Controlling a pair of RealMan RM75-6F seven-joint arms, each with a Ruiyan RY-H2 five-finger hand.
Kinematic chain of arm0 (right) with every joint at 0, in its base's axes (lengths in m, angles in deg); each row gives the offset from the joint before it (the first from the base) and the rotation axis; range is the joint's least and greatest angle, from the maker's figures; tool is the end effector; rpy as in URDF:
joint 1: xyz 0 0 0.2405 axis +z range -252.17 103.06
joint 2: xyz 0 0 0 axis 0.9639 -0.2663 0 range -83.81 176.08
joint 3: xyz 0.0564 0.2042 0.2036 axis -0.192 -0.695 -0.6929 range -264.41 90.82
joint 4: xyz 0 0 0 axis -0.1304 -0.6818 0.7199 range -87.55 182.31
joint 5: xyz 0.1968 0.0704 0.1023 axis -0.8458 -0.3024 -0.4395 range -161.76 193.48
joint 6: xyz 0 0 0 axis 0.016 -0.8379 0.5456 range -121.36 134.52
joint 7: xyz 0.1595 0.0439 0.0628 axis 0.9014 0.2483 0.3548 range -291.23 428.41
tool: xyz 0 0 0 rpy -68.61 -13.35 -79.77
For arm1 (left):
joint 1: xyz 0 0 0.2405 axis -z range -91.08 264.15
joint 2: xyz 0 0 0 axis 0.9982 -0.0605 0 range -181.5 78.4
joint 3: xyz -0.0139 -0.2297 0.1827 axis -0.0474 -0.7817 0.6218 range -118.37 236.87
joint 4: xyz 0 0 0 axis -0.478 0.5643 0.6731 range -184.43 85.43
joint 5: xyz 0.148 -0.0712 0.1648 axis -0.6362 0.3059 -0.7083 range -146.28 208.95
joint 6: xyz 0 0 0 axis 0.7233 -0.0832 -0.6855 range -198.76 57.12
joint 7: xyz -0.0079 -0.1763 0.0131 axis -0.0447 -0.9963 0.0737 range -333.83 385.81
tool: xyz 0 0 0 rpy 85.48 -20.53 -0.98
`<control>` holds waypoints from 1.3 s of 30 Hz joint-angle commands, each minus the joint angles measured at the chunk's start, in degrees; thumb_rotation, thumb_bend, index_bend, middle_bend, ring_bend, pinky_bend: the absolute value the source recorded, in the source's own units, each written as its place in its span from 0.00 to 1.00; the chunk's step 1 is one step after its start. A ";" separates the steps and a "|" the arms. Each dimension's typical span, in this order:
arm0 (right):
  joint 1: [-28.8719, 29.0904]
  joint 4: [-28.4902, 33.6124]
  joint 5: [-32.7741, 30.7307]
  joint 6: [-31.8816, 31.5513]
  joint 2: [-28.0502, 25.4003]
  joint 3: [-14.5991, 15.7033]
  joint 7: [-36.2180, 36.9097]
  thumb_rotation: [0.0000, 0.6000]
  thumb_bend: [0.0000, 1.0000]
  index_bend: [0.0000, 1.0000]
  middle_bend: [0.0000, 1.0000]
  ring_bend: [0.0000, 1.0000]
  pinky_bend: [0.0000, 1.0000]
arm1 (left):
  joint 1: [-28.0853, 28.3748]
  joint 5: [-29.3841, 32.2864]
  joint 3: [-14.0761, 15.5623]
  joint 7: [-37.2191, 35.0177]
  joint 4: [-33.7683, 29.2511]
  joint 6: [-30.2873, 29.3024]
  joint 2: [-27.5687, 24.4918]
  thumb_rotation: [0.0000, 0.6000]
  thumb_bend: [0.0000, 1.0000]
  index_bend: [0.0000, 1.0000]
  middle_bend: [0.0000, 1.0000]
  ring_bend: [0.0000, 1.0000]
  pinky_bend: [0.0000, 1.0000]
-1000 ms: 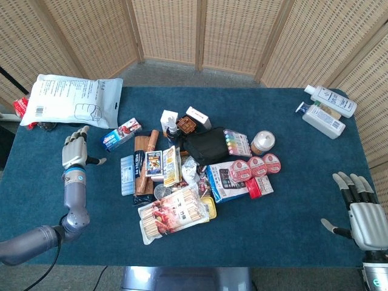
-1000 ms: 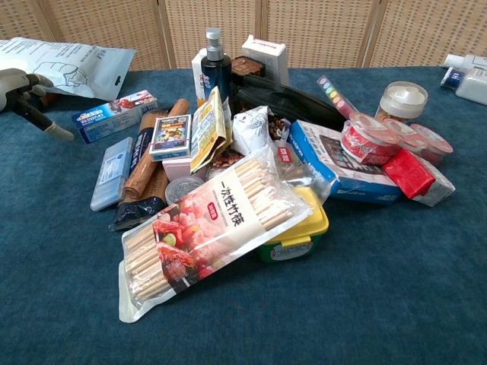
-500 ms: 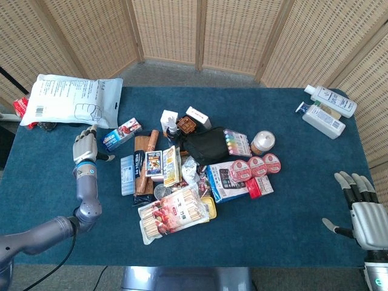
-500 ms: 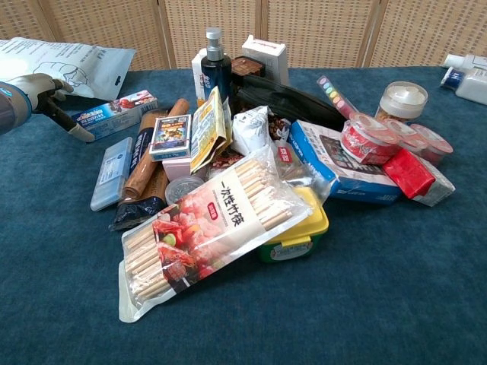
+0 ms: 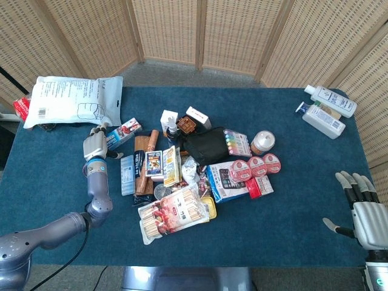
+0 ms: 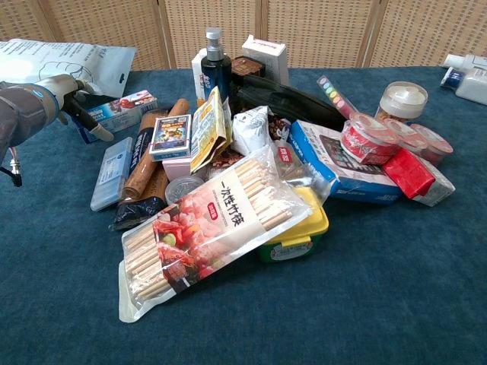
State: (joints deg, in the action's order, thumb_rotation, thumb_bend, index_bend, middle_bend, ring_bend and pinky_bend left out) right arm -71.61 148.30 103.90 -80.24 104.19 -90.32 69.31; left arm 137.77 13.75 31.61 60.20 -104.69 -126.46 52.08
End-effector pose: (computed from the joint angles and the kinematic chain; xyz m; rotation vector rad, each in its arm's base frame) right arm -0.3257 -0.2079 0.1813 1.3637 -0.9188 0.9745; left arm -0.2411 0.5061 -0.0471 -1.1046 -1.3477 -0.6516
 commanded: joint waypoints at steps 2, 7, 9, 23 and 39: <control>-0.05 -0.06 -0.04 -0.10 -0.11 -0.05 0.31 1.00 0.00 0.00 0.00 0.00 0.00 | 1.30 -1.94 -0.19 -0.54 3.12 -0.79 2.21 1.00 0.00 0.40 0.41 0.38 0.51; -0.08 -0.16 -0.11 -0.16 -0.28 -0.11 0.95 1.00 0.00 0.00 0.00 0.00 0.00 | 2.13 -2.61 -0.14 0.53 6.25 -0.93 4.45 1.00 0.00 0.61 0.61 0.58 0.65; -0.12 -0.09 -0.04 -0.15 -0.42 -0.04 1.41 1.00 0.00 0.00 0.00 0.00 0.00 | 2.25 -3.22 -0.11 0.61 7.08 -1.14 5.20 1.00 0.01 0.66 0.66 0.63 0.68; -0.55 0.08 0.42 -1.22 -0.90 -0.13 2.22 1.00 0.00 0.00 0.00 0.00 0.00 | -1.52 -10.23 -2.45 -1.59 -8.64 -12.25 -1.27 1.00 0.16 0.77 0.77 0.73 0.77; -0.83 0.52 1.19 -1.78 -0.97 0.12 1.65 1.00 0.00 0.00 0.00 0.00 0.00 | -5.41 -14.35 -7.72 1.55 -37.99 -25.14 -15.99 1.00 0.16 0.77 0.77 0.73 0.77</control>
State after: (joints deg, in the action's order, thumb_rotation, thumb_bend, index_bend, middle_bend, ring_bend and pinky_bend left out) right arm -72.42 148.80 105.08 -82.01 103.23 -90.21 70.99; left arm 132.86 0.02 25.22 60.66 -139.81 -149.62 38.41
